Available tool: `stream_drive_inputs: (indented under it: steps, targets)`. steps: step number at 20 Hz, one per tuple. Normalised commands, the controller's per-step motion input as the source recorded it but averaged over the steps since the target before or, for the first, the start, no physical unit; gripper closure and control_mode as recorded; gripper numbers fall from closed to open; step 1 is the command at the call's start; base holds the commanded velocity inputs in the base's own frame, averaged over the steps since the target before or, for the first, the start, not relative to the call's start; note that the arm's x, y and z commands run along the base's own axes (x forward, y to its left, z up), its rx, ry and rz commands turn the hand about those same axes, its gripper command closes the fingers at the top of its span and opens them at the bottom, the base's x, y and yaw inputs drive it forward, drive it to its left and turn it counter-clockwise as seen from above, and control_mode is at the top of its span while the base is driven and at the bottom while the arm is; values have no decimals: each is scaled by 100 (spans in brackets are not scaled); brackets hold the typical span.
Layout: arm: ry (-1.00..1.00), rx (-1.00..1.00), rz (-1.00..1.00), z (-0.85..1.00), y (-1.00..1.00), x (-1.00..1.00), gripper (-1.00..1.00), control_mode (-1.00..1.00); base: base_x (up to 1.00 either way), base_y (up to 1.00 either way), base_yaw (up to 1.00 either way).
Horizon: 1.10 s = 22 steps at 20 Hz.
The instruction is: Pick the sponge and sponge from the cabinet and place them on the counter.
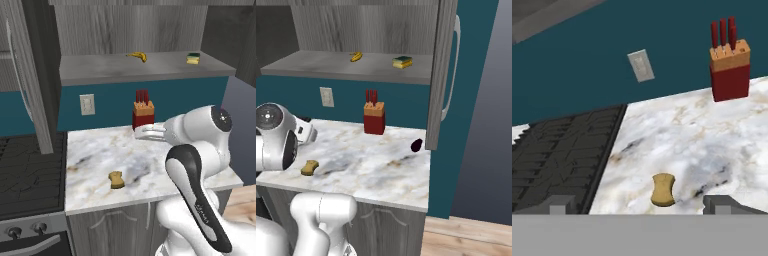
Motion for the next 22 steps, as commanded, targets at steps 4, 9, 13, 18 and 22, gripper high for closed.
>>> stream_drive_inputs:
  steps: [4,9,13,18,22]
  targets:
    - [-16,0,0,31,-28,-34,-100,-100,0,0,0]
    - [-6,-14,0,25,-9,-26,-100,-100,0,0,0]
    - [-1,-16,0,9,-15,-22,-100,-100,0,0,0]
    - [-4,-11,0,20,-31,-31,-100,-100,0,0,0]
    - [-7,-7,0,27,-30,-37,-100,-100,0,0,0]
